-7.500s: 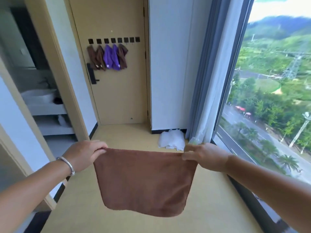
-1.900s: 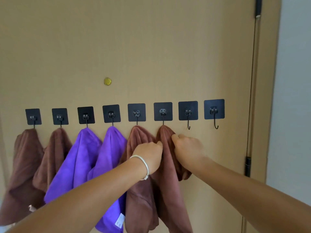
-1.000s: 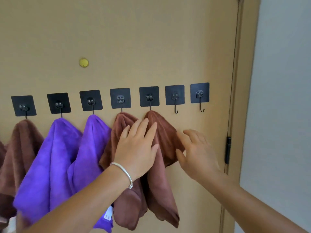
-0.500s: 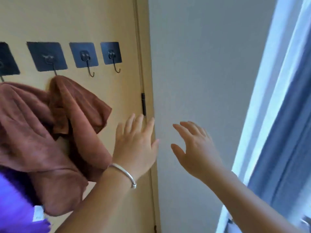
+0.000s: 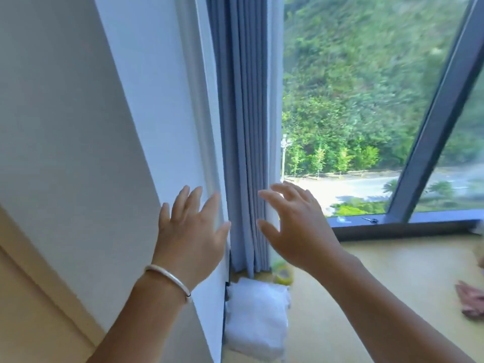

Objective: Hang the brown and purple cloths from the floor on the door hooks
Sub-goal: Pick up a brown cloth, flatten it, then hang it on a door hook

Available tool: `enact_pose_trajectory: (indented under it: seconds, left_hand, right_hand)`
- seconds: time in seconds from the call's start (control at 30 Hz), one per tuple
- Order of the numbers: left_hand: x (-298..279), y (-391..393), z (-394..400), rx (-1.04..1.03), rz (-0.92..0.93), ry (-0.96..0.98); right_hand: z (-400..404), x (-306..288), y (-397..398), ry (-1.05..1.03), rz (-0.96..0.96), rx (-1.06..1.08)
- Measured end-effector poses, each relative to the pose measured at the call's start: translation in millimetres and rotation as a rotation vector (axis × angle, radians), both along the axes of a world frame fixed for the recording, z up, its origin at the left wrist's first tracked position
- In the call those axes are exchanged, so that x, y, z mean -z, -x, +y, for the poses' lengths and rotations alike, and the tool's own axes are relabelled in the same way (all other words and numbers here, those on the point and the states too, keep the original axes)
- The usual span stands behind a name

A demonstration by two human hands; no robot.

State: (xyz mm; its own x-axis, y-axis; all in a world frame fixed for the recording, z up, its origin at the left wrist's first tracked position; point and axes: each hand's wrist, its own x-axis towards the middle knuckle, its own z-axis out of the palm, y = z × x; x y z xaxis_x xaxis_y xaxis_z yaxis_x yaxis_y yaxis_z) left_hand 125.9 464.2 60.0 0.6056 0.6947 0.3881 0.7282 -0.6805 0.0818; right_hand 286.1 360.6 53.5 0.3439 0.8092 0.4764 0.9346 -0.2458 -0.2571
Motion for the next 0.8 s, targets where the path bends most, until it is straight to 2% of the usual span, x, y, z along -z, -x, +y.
enact_pose_trajectory:
  seconds: [0.17, 0.43, 0.6, 0.8]
  left_hand:
    - [-4, -109, -65, 0.222, 0.016, -0.034]
    - [-5, -275, -217, 0.589, 0.031, -0.046]
    - [-2, -351, -328, 0.841, 0.023, -0.055]
    - [8, -409, -460, 1.132, -0.002, -0.025]
  right_hand:
    - [-98, 0, -82, -0.014, 0.017, 0.201]
    - [-288, -5, -195, -0.046, 0.028, 0.540]
    - [-411, -1, -230, -0.061, 0.025, 0.768]
    - [-550, 8, -236, -0.027, 0.022, 1.078]
